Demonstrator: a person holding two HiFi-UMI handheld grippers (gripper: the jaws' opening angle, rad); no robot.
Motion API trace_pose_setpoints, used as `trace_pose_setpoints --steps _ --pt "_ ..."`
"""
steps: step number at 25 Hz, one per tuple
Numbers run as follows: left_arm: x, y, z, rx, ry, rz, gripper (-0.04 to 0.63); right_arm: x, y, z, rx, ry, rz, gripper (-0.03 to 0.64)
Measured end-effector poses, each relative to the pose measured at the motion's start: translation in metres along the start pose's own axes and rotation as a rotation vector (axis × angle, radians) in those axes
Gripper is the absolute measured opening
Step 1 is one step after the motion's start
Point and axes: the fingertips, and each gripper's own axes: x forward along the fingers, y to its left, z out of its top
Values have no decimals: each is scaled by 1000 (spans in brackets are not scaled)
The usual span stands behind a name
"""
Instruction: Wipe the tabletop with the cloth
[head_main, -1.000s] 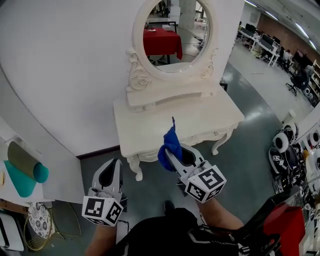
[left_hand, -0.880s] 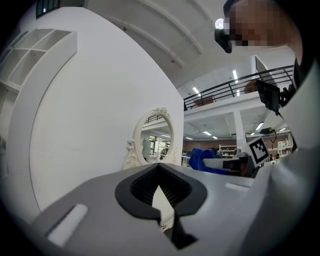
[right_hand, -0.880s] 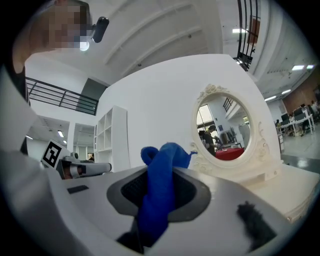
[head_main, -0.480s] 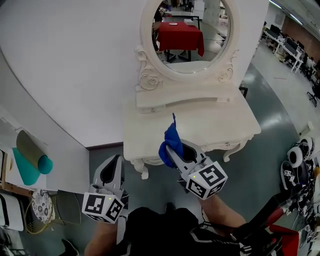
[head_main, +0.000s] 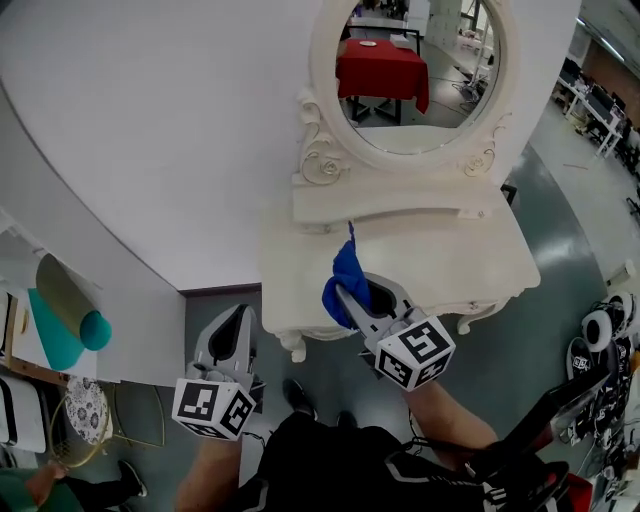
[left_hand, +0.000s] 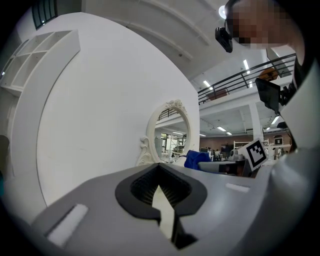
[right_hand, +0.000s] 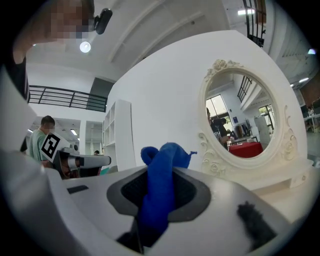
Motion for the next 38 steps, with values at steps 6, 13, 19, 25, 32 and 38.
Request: trace_pose_setpoints --steps 6,13,19,25,32,38 --pt "22 48 2 -22 -1 1 8 54 -10 -4 -3 33 -11 98" --pt "50 95 -8 -15 26 -39 8 120 -17 -26 -41 109 4 98" --pt "73 124 -17 -46 33 -76 9 170 -27 -42 -53 159 22 99" --pt "90 148 -39 -70 75 -47 8 211 -42 -74 -68 227 54 100" --pt "115 151 -66 -74 117 30 9 251 -62 -116 -80 320 172 98" --pt "121 160 -97 -112 157 141 9 283 -71 -173 -120 461 271 98"
